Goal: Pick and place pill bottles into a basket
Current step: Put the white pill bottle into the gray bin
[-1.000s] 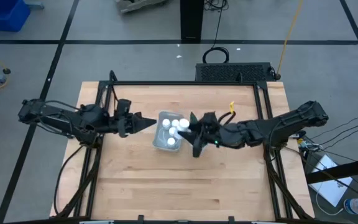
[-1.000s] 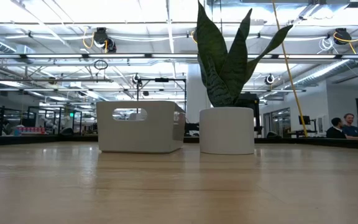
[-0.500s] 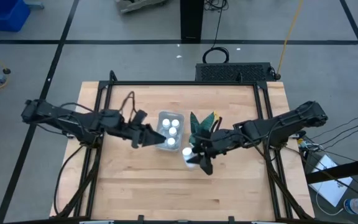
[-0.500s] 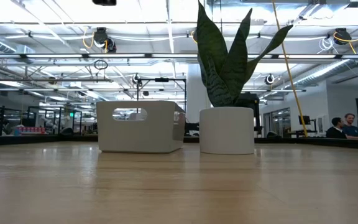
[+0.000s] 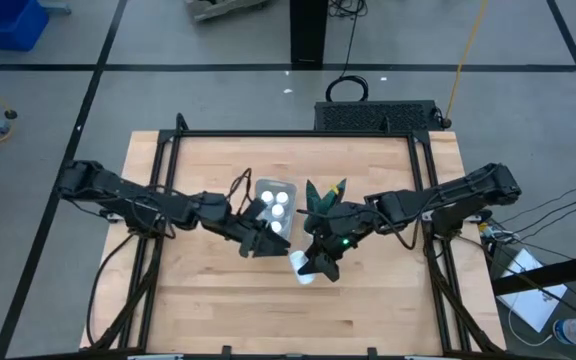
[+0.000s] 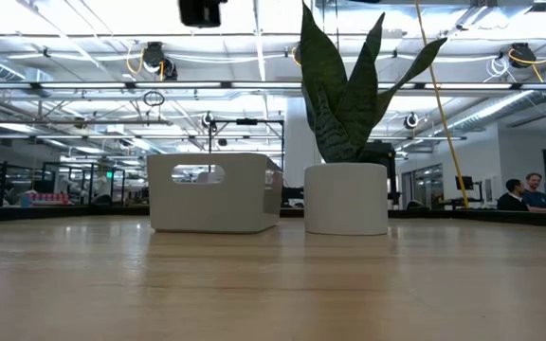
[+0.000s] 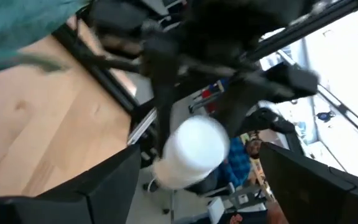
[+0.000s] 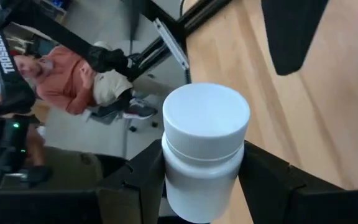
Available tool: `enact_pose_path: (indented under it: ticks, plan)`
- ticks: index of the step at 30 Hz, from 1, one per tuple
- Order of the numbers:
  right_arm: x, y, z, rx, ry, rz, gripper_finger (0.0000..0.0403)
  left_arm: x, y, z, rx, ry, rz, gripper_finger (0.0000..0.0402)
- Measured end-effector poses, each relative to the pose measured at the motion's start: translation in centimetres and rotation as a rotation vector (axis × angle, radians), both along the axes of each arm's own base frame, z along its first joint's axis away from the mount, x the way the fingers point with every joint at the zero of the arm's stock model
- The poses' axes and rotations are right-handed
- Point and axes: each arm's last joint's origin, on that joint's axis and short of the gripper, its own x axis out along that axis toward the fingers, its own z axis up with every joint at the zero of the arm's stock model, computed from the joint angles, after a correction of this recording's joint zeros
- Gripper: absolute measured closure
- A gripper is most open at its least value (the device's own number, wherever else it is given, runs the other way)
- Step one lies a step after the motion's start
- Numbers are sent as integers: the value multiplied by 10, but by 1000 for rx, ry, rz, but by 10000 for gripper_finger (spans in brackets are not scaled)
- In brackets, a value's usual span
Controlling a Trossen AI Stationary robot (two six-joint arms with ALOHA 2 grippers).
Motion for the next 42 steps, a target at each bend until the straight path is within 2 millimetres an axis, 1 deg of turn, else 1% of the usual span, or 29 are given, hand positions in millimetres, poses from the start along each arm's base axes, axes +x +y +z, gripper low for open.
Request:
enact_pose_path:
  ticks: [4,7,9,15,26,42]
  plan:
    - [3,1,-6,21,39,-3,236,8,-5,7,15,-21,-5,82]
    - [8,0,-7,34,26,-15,236,10,-10,10,59,-27,-20,94]
    - [8,-1,-9,33,37,-18,236,14,-12,16,73,-57,-19,102]
    - [14,-1,-10,47,2,-17,236,15,-18,19,150,10,-25,116]
    - [15,3,-9,79,-2,-3,236,14,-17,11,200,81,-21,110]
    - [16,2,-5,68,-49,4,236,14,-18,13,182,59,-50,110]
